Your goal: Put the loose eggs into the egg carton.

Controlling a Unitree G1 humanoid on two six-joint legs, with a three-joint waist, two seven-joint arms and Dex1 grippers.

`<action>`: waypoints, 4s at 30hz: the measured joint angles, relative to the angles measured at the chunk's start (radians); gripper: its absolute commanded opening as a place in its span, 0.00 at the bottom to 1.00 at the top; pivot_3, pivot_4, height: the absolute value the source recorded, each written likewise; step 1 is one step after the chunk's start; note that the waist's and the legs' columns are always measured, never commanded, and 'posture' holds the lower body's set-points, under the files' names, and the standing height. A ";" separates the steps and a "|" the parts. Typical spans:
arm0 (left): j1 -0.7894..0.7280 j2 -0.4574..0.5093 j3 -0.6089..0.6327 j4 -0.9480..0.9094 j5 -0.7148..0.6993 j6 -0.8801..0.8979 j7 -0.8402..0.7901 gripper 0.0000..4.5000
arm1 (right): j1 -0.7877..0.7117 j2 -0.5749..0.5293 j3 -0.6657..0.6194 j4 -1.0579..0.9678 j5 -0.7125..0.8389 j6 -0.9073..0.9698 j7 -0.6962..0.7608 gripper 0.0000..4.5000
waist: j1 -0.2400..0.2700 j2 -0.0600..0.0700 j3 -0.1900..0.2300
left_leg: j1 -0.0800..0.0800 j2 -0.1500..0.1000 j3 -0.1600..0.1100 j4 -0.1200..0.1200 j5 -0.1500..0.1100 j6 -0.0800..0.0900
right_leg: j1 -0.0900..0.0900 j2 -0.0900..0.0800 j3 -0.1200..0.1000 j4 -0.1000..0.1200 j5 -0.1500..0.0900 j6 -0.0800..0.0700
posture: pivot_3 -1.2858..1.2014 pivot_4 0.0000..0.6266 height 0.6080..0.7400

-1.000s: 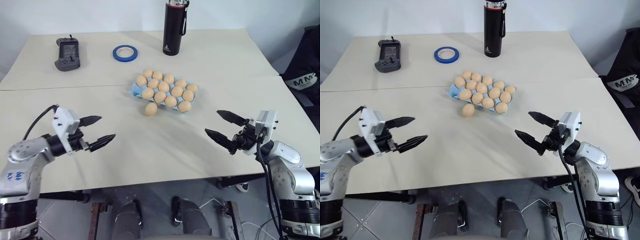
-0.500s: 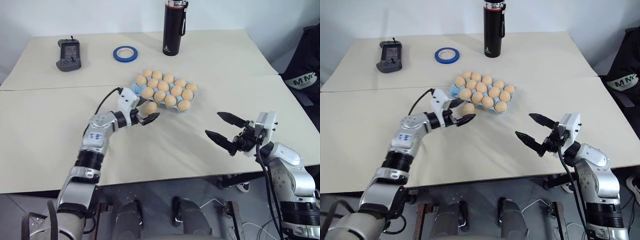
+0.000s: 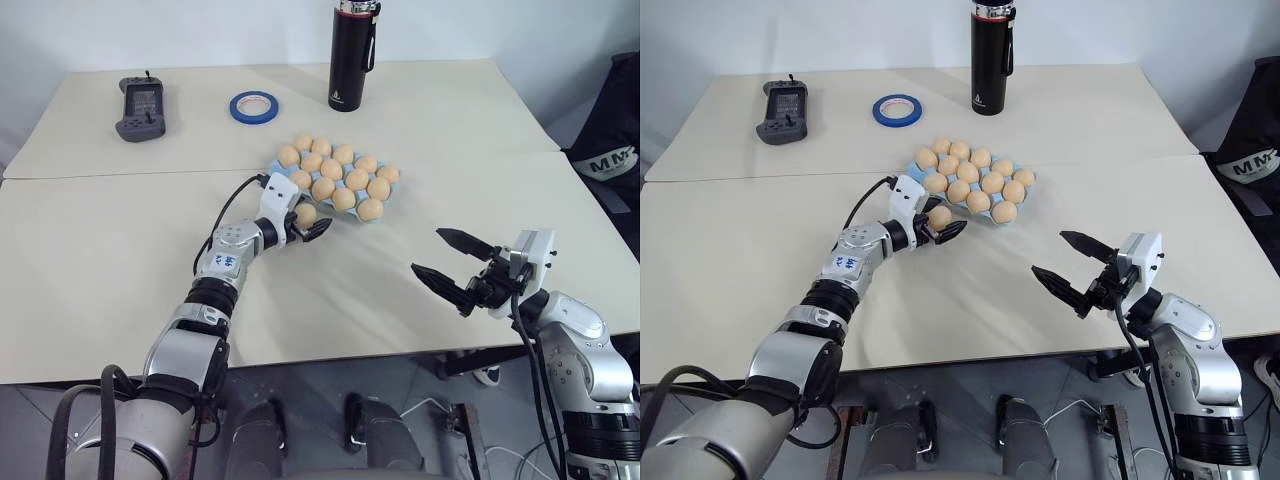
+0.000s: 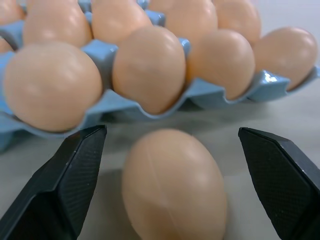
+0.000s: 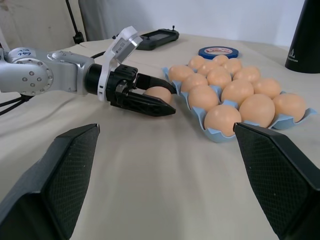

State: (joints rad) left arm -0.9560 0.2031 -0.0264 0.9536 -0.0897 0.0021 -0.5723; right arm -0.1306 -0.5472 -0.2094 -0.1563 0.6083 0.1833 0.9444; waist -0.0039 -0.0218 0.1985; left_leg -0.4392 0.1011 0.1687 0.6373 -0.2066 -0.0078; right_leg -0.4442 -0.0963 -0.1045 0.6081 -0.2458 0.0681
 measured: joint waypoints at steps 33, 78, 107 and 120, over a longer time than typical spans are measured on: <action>-0.182 0.122 0.097 0.018 0.001 0.020 0.067 0.30 | -0.007 0.000 0.006 0.000 -0.017 0.012 -0.012 1.00 | 0.001 0.000 0.000 | 0.000 -0.001 0.000 0.000 0.001 0.001 | 0.000 -0.001 0.000 0.002 0.000 0.000 | 0.52 0.24 1.00; -0.299 0.090 0.133 0.356 0.073 -0.100 0.162 1.00 | 0.022 -0.020 0.004 -0.019 -0.016 0.019 -0.018 1.00 | 0.000 -0.001 0.000 | 0.000 -0.001 0.000 0.000 0.001 0.001 | 0.000 0.000 0.000 0.002 0.000 0.000 | 0.52 0.24 1.00; 0.454 0.193 0.041 -0.964 -0.107 0.531 -0.126 1.00 | 0.066 -0.022 -0.009 -0.074 -0.007 0.075 -0.037 1.00 | -0.010 0.004 -0.002 | -0.001 0.002 -0.008 0.006 -0.001 -0.002 | 0.006 0.012 0.005 -0.017 0.012 -0.012 | 0.52 0.24 1.00; 0.466 0.202 -0.047 -0.898 -0.079 0.534 -0.108 1.00 | 0.062 -0.022 -0.008 -0.075 -0.008 0.080 -0.043 1.00 | 0.000 0.004 -0.002 | -0.002 0.002 -0.004 0.004 -0.001 -0.003 | 0.000 0.013 0.012 -0.017 0.012 -0.013 | 0.52 0.24 1.00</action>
State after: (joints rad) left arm -0.4905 0.4055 -0.0732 0.0559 -0.1691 0.5364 -0.6807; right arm -0.0683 -0.5694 -0.2175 -0.2313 0.6005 0.2633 0.9018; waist -0.0040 -0.0182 0.1965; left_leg -0.4408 0.1031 0.1643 0.6410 -0.2076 -0.0103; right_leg -0.4442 -0.0828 -0.0924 0.5912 -0.2334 0.0555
